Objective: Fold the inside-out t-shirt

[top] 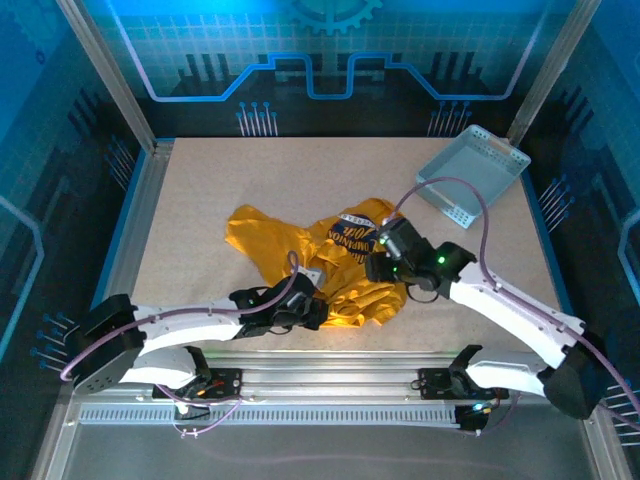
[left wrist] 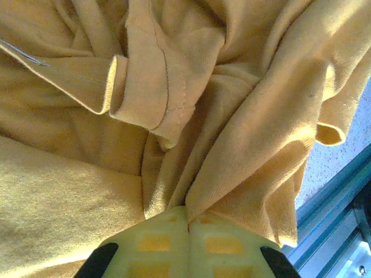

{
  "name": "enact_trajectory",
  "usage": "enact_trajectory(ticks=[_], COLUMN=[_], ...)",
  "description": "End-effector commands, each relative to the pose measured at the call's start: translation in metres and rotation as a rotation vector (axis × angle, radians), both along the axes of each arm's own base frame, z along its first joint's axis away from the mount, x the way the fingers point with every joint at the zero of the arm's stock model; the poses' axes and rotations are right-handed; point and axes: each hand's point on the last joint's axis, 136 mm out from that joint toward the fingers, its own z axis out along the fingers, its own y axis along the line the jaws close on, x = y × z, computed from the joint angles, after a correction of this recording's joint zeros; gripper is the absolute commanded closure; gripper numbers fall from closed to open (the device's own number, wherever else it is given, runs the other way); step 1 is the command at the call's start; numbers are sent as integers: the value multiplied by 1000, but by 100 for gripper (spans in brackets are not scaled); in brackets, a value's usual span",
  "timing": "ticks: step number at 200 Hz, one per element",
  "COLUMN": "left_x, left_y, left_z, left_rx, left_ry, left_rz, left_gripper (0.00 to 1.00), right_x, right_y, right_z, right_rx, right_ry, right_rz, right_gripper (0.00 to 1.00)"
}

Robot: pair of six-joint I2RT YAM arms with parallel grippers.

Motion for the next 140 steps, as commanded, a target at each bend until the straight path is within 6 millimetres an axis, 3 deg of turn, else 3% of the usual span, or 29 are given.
enact_trajectory(ticks=[1, 35, 79, 140], left_x=[7, 8, 10, 11], left_y=[-17, -19, -17, -15], left_z=[19, 23, 27, 29], left_rx=[-53, -58, -57, -53], left_ry=[-41, -46, -58, -64], left_rz=[-24, -23, -14, -8], left_gripper=[100, 100, 100, 99], right_x=[-29, -47, -41, -40], right_y=[8, 37, 26, 29], right_z=[-7, -34, -60, -78], right_rx=[-64, -80, -231, -285], right_ry=[49, 74, 71, 93], right_rz=[79, 133, 97, 108], right_gripper=[39, 40, 45, 46])
